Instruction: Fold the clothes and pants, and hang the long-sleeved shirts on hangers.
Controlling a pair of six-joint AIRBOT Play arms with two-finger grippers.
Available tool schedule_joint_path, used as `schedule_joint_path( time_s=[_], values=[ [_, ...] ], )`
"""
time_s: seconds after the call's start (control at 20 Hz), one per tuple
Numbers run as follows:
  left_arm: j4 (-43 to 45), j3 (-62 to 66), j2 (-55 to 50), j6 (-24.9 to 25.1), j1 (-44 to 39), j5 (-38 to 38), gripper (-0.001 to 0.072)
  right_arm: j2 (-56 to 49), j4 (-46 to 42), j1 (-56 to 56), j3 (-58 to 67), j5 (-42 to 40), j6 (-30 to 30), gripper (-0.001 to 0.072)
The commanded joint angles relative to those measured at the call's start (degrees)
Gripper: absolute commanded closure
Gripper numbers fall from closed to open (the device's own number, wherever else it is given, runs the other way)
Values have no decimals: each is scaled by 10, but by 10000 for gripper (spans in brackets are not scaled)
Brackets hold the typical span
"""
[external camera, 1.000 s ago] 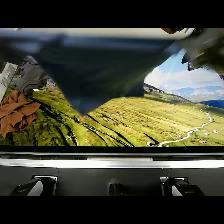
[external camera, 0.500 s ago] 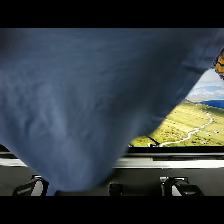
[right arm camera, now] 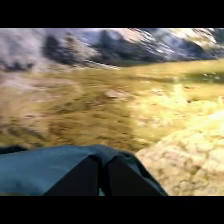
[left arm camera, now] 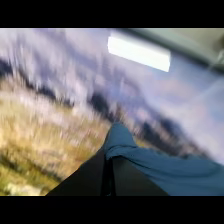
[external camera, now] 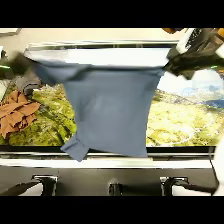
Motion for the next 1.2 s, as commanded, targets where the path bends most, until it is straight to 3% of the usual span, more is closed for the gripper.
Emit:
schedule_joint_path(
  time_s=[0.0,0.3,0.35,0.4,0.45,0.5,0.55,0.65,0.7,0.75,1.0,1.15],
  values=[
    [-11,-8,-173,19,-66,19,689,-148,64,1,-5,-63,-5,685],
    [-21,-8,-240,12,-85,14,679,-231,121,1,-5,-108,-19,683],
    [-21,-6,-235,12,-80,6,630,-230,123,1,-4,-107,-26,642],
    [-20,-2,-229,13,-69,-11,527,-227,126,0,-4,-96,-28,510],
    [-20,7,-219,16,-52,-35,417,-221,127,-5,-3,-78,-35,325],
    [-20,16,-207,37,-32,-63,380,-212,129,-11,-2,-45,-58,208],
    [-19,28,-190,74,-8,-101,380,-198,127,-23,-2,-9,-85,178],
    [-14,35,-150,126,48,-174,340,-164,89,-56,-2,82,-141,176],
    [-8,35,-131,135,74,-206,109,-146,61,-73,-5,131,-166,177],
    [-4,33,-116,135,99,-238,-13,-127,45,-88,-16,171,-199,179],
    [-40,-85,-33,118,170,-243,-13,14,50,-120,-280,162,-249,179],
    [-39,-184,5,120,167,-226,-13,103,50,-120,-478,93,-273,180]
  ],
)
